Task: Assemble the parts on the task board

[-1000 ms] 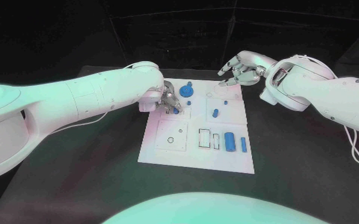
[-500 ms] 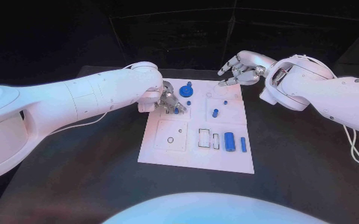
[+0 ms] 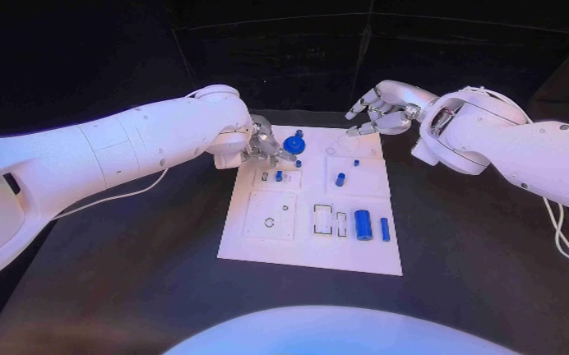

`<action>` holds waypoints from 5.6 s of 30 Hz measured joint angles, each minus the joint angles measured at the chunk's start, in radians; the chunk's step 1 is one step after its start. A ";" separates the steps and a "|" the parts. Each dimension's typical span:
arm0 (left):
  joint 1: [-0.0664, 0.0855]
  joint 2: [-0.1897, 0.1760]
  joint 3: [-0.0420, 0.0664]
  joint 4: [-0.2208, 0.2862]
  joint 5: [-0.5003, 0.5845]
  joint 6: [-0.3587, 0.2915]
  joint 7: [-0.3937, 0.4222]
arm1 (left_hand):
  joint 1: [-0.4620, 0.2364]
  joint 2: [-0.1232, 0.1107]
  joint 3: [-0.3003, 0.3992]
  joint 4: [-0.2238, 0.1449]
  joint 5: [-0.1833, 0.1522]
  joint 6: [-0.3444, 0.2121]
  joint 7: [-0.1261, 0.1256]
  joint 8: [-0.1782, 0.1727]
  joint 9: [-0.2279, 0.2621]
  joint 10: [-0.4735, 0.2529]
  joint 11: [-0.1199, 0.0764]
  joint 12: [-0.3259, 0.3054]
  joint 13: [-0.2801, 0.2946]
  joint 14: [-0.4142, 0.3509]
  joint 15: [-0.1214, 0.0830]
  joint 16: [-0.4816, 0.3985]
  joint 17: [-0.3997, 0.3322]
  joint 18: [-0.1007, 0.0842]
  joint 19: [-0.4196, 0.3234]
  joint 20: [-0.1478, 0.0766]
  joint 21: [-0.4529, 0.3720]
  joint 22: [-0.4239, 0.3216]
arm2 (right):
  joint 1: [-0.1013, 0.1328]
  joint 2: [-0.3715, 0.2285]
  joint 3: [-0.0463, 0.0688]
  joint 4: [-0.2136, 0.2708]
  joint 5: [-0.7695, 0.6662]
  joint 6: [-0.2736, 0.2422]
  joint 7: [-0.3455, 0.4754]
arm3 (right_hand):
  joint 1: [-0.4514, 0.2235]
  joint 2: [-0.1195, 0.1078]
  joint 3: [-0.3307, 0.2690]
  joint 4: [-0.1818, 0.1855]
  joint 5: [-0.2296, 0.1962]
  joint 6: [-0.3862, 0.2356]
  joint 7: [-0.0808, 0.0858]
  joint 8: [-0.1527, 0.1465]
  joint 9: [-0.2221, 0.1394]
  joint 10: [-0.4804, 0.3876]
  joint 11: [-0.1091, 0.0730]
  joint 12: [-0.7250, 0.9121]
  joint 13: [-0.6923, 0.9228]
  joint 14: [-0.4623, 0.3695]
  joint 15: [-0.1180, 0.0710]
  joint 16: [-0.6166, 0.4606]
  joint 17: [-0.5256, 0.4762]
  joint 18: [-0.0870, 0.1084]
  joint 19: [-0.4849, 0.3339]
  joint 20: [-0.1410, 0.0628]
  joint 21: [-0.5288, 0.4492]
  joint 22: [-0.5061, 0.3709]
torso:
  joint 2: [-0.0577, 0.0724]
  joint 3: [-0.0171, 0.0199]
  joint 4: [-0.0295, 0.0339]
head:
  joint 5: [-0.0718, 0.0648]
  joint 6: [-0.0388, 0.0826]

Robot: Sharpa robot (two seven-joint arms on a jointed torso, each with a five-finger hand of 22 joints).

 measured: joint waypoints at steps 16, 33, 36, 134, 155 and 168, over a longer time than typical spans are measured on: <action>0.041 0.075 0.029 -0.207 -0.015 0.032 0.030 | 0.086 0.050 -0.059 0.004 0.000 -0.060 0.028 -0.039 -0.035 -0.035 0.021 -0.019 -0.028 -0.001 0.009 0.000 0.000 0.000 -0.010 0.004 -0.020 -0.030 | 0.000 0.009 0.000 -0.015 0.000 0.000 0.000 | 0.000 0.000 0.000 0.000 0.000 0.000 0.000 0.000 0.000 0.000 0.000 0.000 0.000 0.000 0.000 0.000 0.000 0.000 0.000 0.000 0.000 -0.002 | 0.001 0.0002 -0.0022 | 0.007 0.006; 0.017 0.175 0.017 -0.429 -0.045 0.078 0.087 | 0.128 0.073 -0.081 -0.010 0.000 -0.060 0.028 -0.047 -0.050 -0.039 0.024 -0.015 -0.029 -0.004 0.011 0.000 0.000 0.000 -0.006 0.008 -0.020 -0.018 | 0.000 0.024 0.000 -0.023 0.000 0.000 0.003 | 0.000 0.000 -0.003 0.003 0.000 0.000 0.000 0.000 0.000 0.000 0.000 0.000 0.000 0.000 0.000 -0.004 -0.002 0.000 0.000 0.000 -0.003 -0.005 | 0.004 -0.0012 -0.0049 | 0.009 0.005; 0.015 0.181 0.017 -0.448 -0.049 0.083 0.097 | 0.134 0.071 -0.083 -0.011 0.000 -0.060 0.028 -0.047 -0.052 -0.039 0.024 -0.015 -0.027 -0.004 0.011 0.000 0.000 0.000 -0.006 0.008 -0.020 -0.016 | 0.000 0.024 0.000 -0.023 0.000 0.000 0.004 | 0.000 0.000 -0.003 0.003 0.000 0.000 0.000 0.000 0.000 0.000 0.000 0.000 0.000 0.000 0.000 -0.004 -0.002 0.000 0.000 0.000 -0.003 -0.005 | 0.004 -0.0007 -0.0048 | 0.010 0.005; -0.002 0.141 0.017 -0.448 -0.047 0.175 0.161 | 0.220 0.115 0.386 -0.205 0.053 -0.056 0.039 -0.020 -0.096 -0.040 0.030 -0.024 -0.048 -0.004 0.018 0.000 0.000 0.000 -0.008 0.014 -0.012 -0.002 | 0.000 0.022 0.000 -0.026 -0.001 0.004 0.004 | 0.004 0.004 -0.006 0.006 0.018 0.000 0.000 0.003 0.000 0.000 0.000 0.000 0.002 0.000 0.000 -0.004 -0.002 0.000 0.000 0.000 -0.007 -0.008 | 0.001 0.0006 0.0022 | 0.003 -0.007; -0.013 -0.062 -0.020 -0.075 -0.017 -0.029 0.172 | 0.178 0.085 0.440 -0.221 0.109 -0.055 0.033 0.008 -0.089 -0.010 0.020 -0.004 -0.023 -0.004 0.018 0.000 0.000 0.000 -0.008 0.014 -0.016 0.008 | 0.000 0.007 0.000 -0.024 -0.001 0.007 0.003 | 0.008 0.008 -0.008 0.008 0.024 0.000 0.000 0.007 0.000 0.000 0.000 0.000 0.001 0.000 0.000 -0.008 -0.003 0.000 0.000 0.000 -0.007 -0.009 | -0.001 0.0019 0.0120 | 0.011 -0.010; -0.043 -0.089 -0.043 0.011 -0.069 -0.102 0.170 | 0.163 0.070 0.466 -0.241 0.108 -0.053 0.032 0.014 -0.089 0.002 0.019 0.002 -0.014 -0.004 0.018 0.000 0.000 0.000 -0.008 0.014 -0.012 0.013 | 0.000 0.007 0.000 -0.023 -0.001 0.007 0.003 | 0.008 0.008 -0.008 0.008 0.027 0.000 0.000 0.007 0.000 0.000 0.000 0.000 0.001 0.000 0.000 -0.008 -0.005 0.000 0.000 0.000 -0.007 -0.010 | 0.000 0.0013 0.0128 | 0.011 -0.013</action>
